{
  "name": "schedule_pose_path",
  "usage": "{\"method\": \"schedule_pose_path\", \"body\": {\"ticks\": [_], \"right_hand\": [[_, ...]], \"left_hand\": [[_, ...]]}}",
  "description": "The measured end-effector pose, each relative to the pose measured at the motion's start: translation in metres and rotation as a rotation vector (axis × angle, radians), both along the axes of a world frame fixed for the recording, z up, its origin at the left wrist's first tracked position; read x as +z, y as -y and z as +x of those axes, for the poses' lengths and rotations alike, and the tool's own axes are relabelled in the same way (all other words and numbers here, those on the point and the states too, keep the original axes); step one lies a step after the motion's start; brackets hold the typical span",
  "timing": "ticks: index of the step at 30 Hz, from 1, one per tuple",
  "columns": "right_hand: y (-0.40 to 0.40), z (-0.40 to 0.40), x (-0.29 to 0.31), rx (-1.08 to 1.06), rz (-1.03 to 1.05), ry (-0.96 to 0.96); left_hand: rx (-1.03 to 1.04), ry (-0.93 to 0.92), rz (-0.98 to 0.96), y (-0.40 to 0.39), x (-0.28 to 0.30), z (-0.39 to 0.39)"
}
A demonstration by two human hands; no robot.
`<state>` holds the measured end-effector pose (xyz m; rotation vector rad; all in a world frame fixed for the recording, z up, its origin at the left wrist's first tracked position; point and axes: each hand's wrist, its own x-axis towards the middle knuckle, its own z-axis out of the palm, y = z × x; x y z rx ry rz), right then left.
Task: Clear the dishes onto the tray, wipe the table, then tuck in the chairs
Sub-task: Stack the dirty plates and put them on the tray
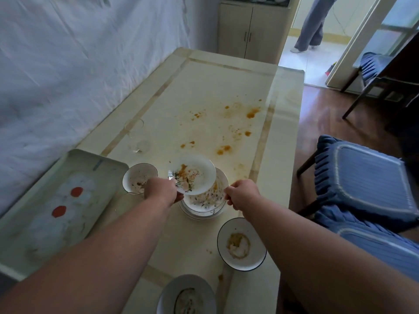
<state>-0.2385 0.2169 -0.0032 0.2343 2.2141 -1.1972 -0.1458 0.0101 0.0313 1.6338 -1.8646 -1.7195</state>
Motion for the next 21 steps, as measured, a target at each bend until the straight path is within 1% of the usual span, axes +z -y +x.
{"method": "schedule_pose_path", "body": {"ticks": [2,7,11,15,17,21], "right_hand": [[0.003,-0.001,-0.003,0.006,0.005,0.003],[0.005,-0.002,-0.009,0.058,0.073,0.011],[0.004,-0.007,-0.014,0.127,0.137,-0.016],[0.005,-0.014,-0.009,0.320,0.320,-0.117],[0.004,-0.016,-0.009,0.376,0.384,-0.152],[0.000,-0.020,-0.013,0.365,0.379,-0.137]], "left_hand": [[-0.008,-0.026,0.029,-0.004,-0.007,0.006],[-0.008,-0.045,-0.013,-0.008,-0.020,0.018],[-0.056,-0.013,-0.070,-0.008,-0.028,0.020],[-0.100,0.031,-0.098,-0.006,-0.039,0.021],[-0.124,0.045,-0.098,-0.007,-0.044,0.020],[-0.150,0.035,-0.104,-0.010,-0.049,0.018]]}}
